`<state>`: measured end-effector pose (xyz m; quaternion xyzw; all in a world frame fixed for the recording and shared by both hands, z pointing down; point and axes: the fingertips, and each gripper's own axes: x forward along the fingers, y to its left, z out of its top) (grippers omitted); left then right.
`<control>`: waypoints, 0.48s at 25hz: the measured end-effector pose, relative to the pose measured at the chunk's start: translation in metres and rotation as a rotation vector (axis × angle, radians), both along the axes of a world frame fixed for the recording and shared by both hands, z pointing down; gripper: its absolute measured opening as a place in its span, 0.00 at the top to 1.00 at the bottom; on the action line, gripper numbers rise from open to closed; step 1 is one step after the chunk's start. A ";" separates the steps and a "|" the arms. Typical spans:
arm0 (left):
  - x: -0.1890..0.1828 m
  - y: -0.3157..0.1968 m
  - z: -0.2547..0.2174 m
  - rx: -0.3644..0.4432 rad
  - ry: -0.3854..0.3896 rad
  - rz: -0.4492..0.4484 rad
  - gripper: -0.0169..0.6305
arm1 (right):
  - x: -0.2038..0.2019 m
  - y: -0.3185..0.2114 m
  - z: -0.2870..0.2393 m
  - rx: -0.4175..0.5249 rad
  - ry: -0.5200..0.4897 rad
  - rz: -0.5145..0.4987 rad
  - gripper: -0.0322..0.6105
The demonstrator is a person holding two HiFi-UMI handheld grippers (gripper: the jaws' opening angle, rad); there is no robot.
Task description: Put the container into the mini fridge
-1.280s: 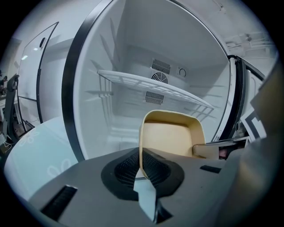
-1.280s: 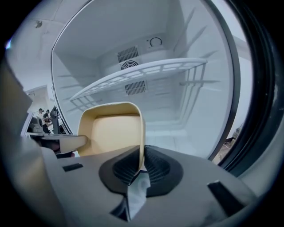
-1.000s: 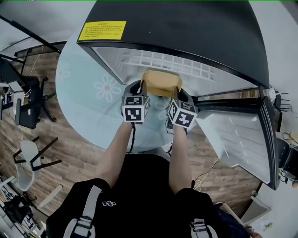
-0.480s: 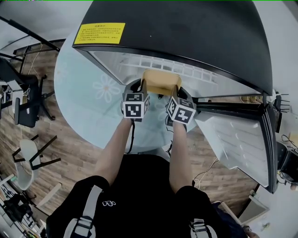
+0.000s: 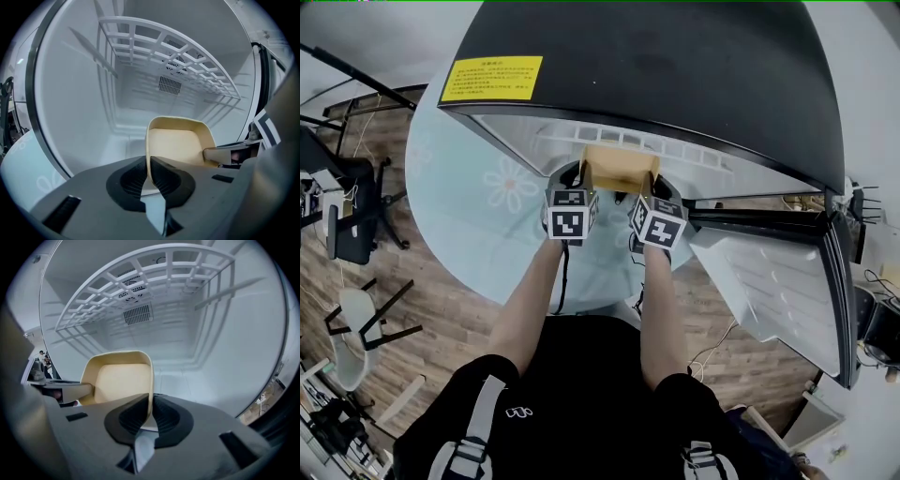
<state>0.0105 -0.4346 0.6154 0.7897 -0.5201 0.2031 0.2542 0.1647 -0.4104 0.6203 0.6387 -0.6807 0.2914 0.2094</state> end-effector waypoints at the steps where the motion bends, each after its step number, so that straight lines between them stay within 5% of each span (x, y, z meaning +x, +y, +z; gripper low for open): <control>1: 0.000 -0.001 0.000 0.002 -0.002 0.002 0.93 | 0.000 -0.002 0.000 0.007 0.001 0.002 0.90; 12: 0.003 -0.013 -0.003 0.060 0.015 0.009 0.91 | 0.003 -0.016 0.001 0.055 0.004 0.014 0.88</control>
